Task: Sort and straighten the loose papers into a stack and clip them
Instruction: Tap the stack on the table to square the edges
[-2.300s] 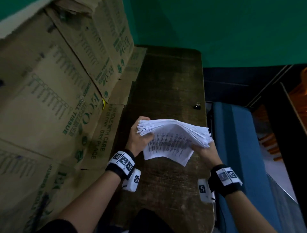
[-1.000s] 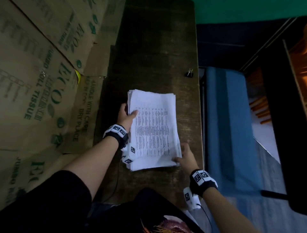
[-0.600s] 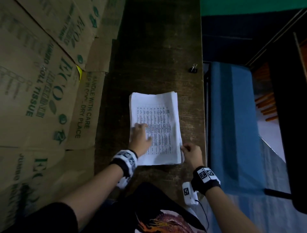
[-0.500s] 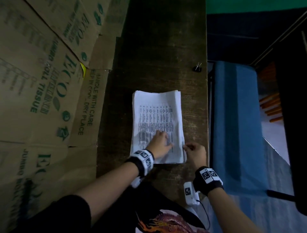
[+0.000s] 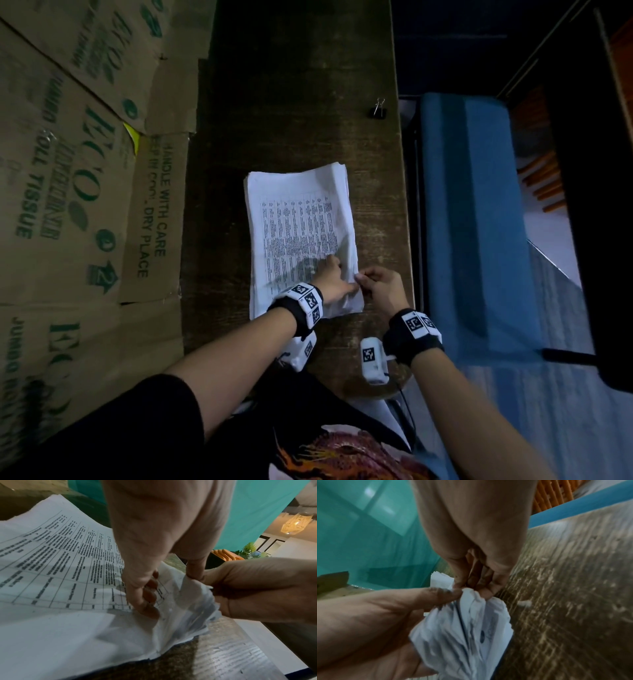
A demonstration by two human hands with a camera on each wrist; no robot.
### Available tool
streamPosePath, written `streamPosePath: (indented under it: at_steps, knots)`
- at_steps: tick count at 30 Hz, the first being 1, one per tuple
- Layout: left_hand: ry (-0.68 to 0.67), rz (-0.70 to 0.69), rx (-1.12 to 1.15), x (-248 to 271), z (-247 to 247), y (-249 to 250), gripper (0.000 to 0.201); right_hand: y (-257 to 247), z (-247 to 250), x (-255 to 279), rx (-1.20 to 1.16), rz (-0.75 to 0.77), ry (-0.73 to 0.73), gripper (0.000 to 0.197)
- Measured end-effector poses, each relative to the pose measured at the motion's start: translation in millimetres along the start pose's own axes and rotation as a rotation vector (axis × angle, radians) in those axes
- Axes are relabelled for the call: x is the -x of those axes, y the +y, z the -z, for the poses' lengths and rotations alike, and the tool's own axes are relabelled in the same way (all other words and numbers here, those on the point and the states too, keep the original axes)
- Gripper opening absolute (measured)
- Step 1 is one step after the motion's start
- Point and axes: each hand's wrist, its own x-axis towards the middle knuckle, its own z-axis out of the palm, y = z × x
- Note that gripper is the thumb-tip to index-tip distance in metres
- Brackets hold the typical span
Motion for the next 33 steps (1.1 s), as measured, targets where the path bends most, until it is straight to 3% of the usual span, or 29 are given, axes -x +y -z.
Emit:
streamPosePath:
  at_steps: [7,9,11,15,18,22,24,27,29,30,33]
  knots:
    - [0.153,-0.097,-0.013,9,-10,4,0.053,-2,-2,0,0.338,0.042,0.115,0.006]
    - [0.203,-0.158,-0.050,12,-8,5,0.058,-4,-5,2,0.456,0.053,0.119,0.011]
    - [0.229,-0.214,-0.112,18,-5,9,0.066,-8,-8,3,0.485,0.026,0.116,0.013]
    - [0.229,-0.206,-0.193,23,-5,13,0.059,-13,-13,4,0.465,0.010,0.115,0.013]
    - [0.155,-0.146,-0.197,25,-7,11,0.052,-10,-14,7,0.439,-0.008,0.059,0.007]
    - [0.050,-0.124,-0.070,28,3,-4,0.044,-9,-11,5,0.379,-0.061,-0.014,0.029]
    - [0.220,-0.073,-0.072,27,20,-23,0.050,-13,-12,7,0.409,-0.059,-0.014,0.037]
    - [0.506,0.226,-0.055,31,58,-69,0.057,-18,-16,11,0.549,0.006,-0.063,0.032]
    - [0.442,0.412,-0.030,38,71,-97,0.049,-19,-20,10,0.591,0.002,-0.077,0.022]
    - [0.376,0.427,-0.023,38,69,-108,0.045,-20,-21,11,0.595,-0.004,-0.066,0.021]
    - [0.290,0.301,0.006,46,57,-114,0.034,-22,-25,9,0.586,0.027,0.022,0.025]
